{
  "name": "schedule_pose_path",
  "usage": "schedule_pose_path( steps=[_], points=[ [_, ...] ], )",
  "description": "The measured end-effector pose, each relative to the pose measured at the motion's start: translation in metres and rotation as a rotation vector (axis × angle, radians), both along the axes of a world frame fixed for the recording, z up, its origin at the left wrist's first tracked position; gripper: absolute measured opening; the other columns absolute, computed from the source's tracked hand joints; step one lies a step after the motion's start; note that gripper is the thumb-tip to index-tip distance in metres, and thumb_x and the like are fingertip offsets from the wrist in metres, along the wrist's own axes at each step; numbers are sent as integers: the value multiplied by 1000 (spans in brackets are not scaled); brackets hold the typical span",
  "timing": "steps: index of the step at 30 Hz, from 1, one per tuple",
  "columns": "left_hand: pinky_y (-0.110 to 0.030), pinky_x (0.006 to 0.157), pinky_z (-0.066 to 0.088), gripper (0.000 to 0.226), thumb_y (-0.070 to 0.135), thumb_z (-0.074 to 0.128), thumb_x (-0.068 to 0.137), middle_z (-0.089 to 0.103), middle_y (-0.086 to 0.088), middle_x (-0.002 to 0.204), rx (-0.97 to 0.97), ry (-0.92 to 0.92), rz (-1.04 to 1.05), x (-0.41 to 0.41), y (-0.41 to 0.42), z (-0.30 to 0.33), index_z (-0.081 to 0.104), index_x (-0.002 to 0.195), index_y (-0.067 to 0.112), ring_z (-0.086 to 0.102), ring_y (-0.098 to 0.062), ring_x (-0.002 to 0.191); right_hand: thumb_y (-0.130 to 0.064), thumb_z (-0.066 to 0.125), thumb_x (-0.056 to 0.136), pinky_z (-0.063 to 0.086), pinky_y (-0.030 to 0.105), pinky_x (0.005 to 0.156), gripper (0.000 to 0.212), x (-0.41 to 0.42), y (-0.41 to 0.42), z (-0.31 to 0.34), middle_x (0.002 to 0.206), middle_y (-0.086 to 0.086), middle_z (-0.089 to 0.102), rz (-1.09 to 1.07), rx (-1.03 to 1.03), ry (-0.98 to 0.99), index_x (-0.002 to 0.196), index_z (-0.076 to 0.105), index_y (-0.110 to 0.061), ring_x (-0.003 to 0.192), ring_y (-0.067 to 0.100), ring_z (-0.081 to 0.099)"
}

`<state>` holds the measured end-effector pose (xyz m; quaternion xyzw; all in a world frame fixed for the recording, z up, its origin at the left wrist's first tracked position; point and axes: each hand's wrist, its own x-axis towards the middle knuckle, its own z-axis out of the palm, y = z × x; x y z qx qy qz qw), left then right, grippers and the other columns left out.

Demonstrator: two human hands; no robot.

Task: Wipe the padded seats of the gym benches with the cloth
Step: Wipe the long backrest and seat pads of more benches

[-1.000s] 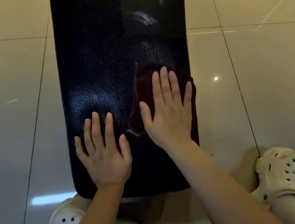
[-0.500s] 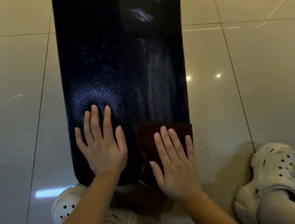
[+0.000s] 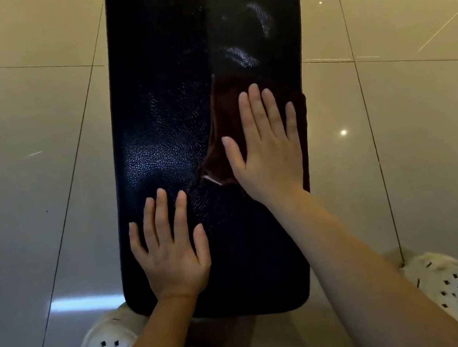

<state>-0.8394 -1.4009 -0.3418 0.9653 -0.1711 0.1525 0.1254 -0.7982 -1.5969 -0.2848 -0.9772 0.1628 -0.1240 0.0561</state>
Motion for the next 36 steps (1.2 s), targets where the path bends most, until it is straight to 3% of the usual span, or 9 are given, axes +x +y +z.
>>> schedule_pose_path(
  steps=[5,12,18,24,30,36],
  points=[
    [-55,115,18,56,36,35,96,36,-12,154,-7,-7,-6,-1,0,2,31,149,20,28,-29,143,-39,34,98,9,45,122,61,-53,15,-10,160,6,27,151,22,8,152,32,-11,149,21,19],
    [-55,114,20,54,37,33,98,36,-13,153,-8,-22,-4,-1,0,0,31,149,20,28,-29,143,-46,28,97,1,43,122,68,8,16,9,162,8,18,12,73,40,154,21,-11,151,22,10],
    [-56,114,20,55,36,37,95,35,-12,154,-12,-15,-4,0,-1,0,33,148,20,28,-29,143,-47,36,97,8,41,122,66,-57,21,-2,159,7,28,121,58,81,153,30,-11,149,20,18],
    [-54,115,19,54,38,34,97,35,-12,154,-4,-15,-2,1,0,-1,32,148,20,28,-28,144,-54,31,99,-7,39,121,73,16,14,15,164,6,9,51,109,100,156,13,-12,151,19,2],
    [-56,113,21,54,36,36,96,36,-13,153,-12,-20,-8,0,0,-1,35,147,18,30,-30,143,-50,33,98,8,41,122,68,-56,31,0,161,8,24,13,68,100,153,27,-10,150,22,16],
    [-55,114,21,53,37,35,97,37,-12,153,-21,-34,-2,0,-1,0,34,148,20,30,-28,143,-53,29,100,-9,39,120,72,6,13,18,165,4,4,69,106,145,157,9,-14,151,19,-2]
  ],
)
